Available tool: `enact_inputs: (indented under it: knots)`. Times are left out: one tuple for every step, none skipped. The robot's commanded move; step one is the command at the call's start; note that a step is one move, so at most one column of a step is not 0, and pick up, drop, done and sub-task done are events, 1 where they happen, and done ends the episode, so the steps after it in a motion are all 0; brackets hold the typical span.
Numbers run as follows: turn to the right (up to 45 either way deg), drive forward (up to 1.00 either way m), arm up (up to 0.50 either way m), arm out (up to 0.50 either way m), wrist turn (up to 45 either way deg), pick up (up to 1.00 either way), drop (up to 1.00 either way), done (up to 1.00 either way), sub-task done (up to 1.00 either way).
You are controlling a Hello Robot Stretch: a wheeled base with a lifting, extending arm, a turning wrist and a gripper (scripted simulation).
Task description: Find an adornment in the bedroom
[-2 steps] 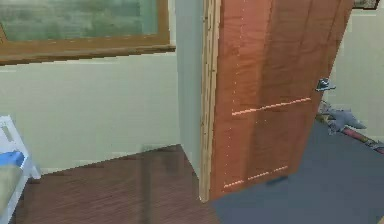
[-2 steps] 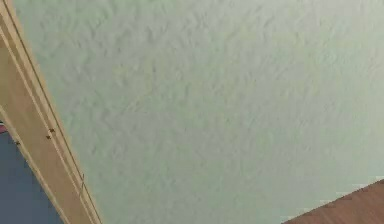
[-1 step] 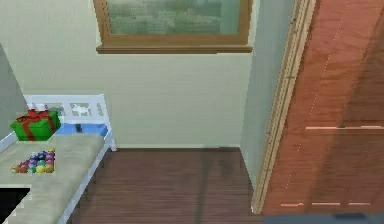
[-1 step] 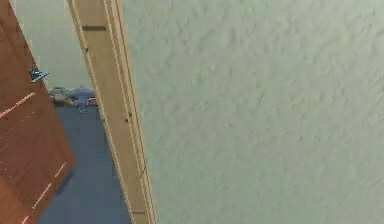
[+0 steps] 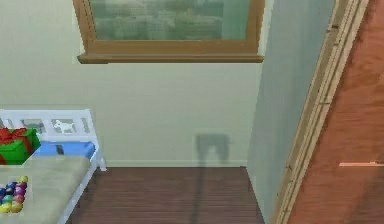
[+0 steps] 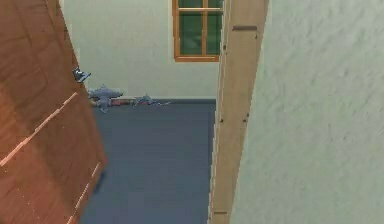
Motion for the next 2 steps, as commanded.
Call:
enact_inputs:
  knots:
    - [30.0, 0.0, 0.0, 0.0, 0.0, 0.0, 0.0, 0.0, 0.0]
    - [0.0, 0.5, 0.0, 0.0, 0.0, 0.0, 0.0, 0.0, 0.0]
